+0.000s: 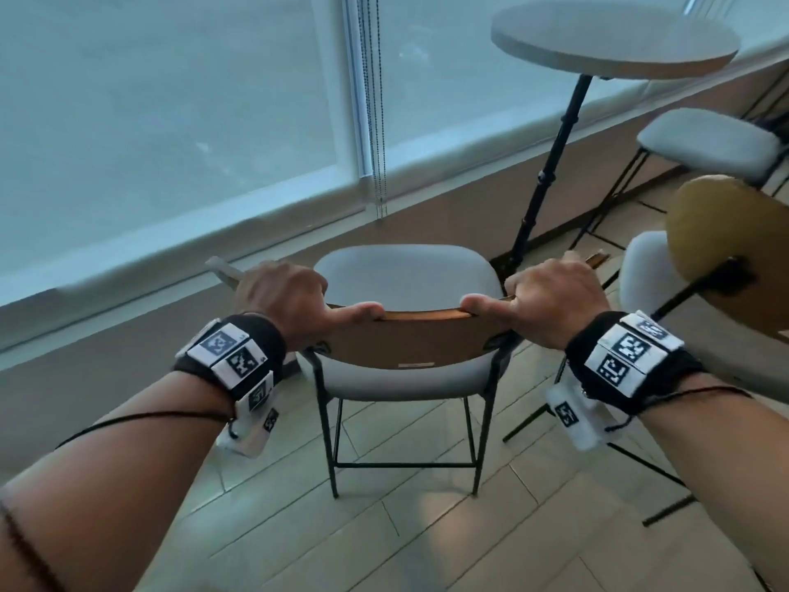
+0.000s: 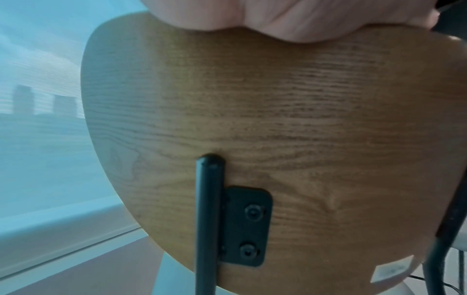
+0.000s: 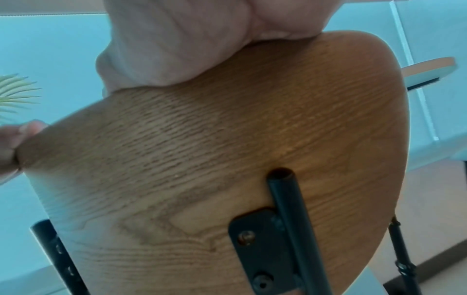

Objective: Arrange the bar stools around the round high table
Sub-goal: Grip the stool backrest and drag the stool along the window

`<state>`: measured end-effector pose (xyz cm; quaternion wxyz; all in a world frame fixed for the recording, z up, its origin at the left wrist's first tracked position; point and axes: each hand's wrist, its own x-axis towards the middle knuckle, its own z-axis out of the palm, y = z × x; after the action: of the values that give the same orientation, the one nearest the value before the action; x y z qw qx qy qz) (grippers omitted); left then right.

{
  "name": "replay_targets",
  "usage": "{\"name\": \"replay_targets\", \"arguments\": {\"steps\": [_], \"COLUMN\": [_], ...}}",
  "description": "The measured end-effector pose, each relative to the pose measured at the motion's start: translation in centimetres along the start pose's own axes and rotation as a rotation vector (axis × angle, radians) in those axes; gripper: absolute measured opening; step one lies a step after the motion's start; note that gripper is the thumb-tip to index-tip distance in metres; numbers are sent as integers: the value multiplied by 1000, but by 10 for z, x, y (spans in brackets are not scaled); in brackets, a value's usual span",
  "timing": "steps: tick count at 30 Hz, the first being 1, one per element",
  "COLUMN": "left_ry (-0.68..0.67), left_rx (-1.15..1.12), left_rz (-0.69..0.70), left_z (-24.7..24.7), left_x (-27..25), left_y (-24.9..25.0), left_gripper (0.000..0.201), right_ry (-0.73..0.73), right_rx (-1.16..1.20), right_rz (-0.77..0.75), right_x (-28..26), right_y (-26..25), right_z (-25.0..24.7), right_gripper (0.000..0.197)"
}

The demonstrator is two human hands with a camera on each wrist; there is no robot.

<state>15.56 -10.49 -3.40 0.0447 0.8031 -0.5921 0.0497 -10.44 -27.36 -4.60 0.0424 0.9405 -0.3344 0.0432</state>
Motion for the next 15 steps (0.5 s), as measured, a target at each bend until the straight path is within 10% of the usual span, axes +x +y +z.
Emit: {"name": "replay_targets", "arguments": {"steps": [15], "left_ry": [103], "left_rx": [-74], "left_rz": [414], "left_z": [9], "left_x": [103], "left_y": [-110], "left_gripper": [79], "right_ry": [-30], "right_rx": [-66], "right_rz": [432], "right_x": [39], "right_y": [-105], "right_z": [-3], "right_gripper": [102]}}
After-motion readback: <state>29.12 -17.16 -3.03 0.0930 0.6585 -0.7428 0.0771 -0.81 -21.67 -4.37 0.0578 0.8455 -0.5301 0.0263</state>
